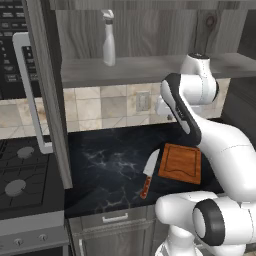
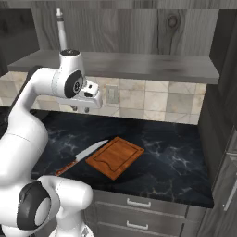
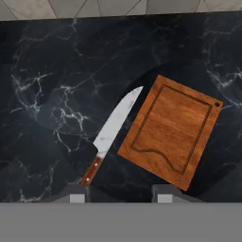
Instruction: Move the cutting board and knife to the sink. Then move spray from the cabinet to the counter.
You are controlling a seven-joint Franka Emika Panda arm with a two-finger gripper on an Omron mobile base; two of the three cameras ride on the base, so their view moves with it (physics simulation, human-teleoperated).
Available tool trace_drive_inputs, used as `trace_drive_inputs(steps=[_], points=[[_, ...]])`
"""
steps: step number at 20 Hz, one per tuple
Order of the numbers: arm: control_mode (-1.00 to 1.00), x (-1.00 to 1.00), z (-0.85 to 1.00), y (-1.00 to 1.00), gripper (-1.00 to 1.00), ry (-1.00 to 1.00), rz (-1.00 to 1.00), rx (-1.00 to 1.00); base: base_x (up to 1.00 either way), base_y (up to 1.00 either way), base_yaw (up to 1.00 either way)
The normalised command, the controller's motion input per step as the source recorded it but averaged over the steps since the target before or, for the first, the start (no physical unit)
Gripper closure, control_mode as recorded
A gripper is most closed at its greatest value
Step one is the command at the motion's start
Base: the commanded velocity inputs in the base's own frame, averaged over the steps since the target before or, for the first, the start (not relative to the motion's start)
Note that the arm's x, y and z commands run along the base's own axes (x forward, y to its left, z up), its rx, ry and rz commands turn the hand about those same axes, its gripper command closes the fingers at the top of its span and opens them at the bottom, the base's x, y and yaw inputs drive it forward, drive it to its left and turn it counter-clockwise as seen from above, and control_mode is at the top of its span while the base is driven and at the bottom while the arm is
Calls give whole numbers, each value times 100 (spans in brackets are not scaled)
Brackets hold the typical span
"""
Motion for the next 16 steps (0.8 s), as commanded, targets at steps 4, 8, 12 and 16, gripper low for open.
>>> trace_drive_inputs(steps=[4,8,12,16], points=[[-100,0,-8,-6,-100,0,0,0,0,0,0],[-100,-4,-17,-24,-100,-2,0,0,0,0,0],[-100,-3,-23,-28,-100,-1,1,0,0,0,0],[-100,2,-25,-19,-100,0,6,0,0,0,0]])
